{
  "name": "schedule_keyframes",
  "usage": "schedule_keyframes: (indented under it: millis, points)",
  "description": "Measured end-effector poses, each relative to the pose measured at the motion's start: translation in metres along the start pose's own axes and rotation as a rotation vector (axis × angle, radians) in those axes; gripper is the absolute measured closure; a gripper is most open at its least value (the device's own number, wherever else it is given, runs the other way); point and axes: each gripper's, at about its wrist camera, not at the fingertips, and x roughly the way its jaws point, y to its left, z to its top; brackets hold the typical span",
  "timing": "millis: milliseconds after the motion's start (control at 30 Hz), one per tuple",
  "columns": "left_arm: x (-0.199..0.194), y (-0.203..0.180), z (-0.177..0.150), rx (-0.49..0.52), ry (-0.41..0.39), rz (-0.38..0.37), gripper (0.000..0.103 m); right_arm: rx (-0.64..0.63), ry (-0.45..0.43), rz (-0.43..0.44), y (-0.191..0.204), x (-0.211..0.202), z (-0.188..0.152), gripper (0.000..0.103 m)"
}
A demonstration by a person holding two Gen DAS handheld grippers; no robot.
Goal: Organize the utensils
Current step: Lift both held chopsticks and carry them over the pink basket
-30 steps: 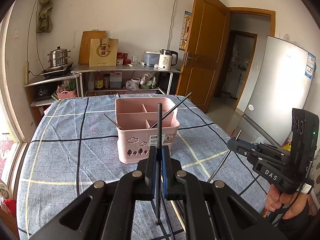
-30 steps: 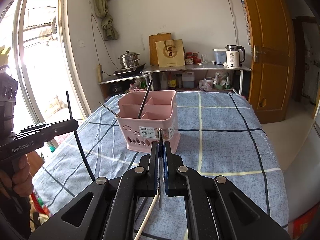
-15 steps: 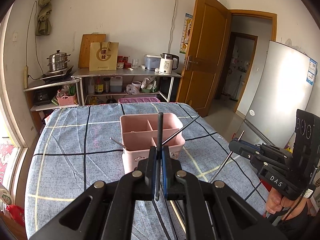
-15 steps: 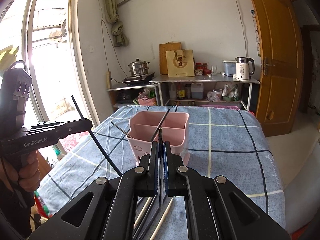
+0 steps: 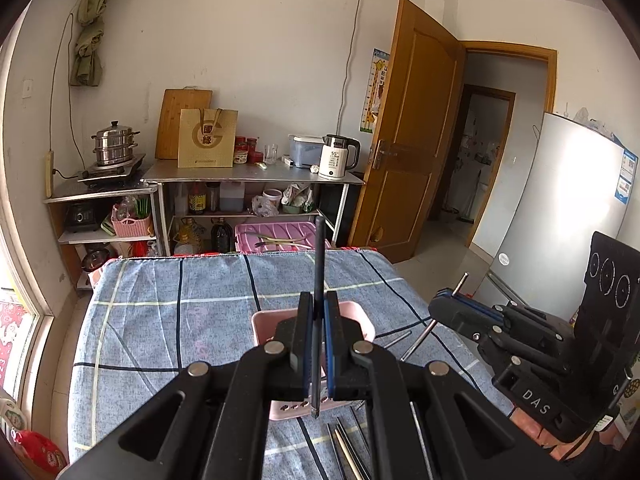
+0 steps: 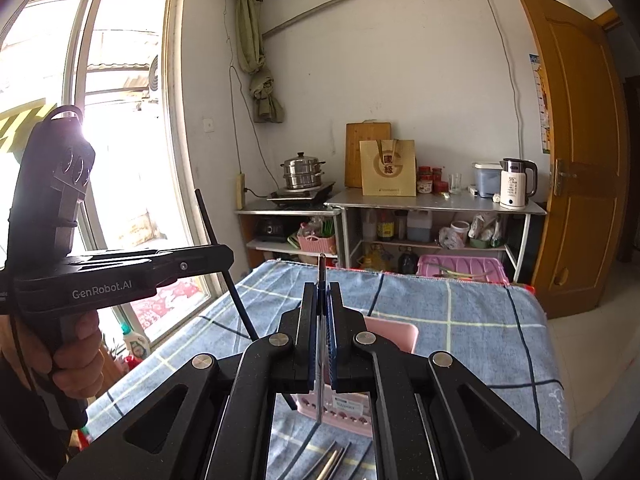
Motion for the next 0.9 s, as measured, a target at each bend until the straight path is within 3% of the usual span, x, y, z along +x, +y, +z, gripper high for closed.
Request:
schedule_keyframes:
  millis: [433,633,900]
  points:
    - [0.038,0.025,0.024,-0.035,0.007,0.033,0.098,0.017,-0.015,-0.007,-0.002,0.040,0.014,0.099]
    - [0.037,0.027,0.041,-0.041,-0.011,0.020,0.098,0.019,-0.005,-0.009,-0.003,0.049,0.014,0.099]
    - [0.054,0.028,0.028,-0.040,0.012,0.011,0.098,0.040,0.051,-0.012,-0.009,0.068,-0.003,0.099]
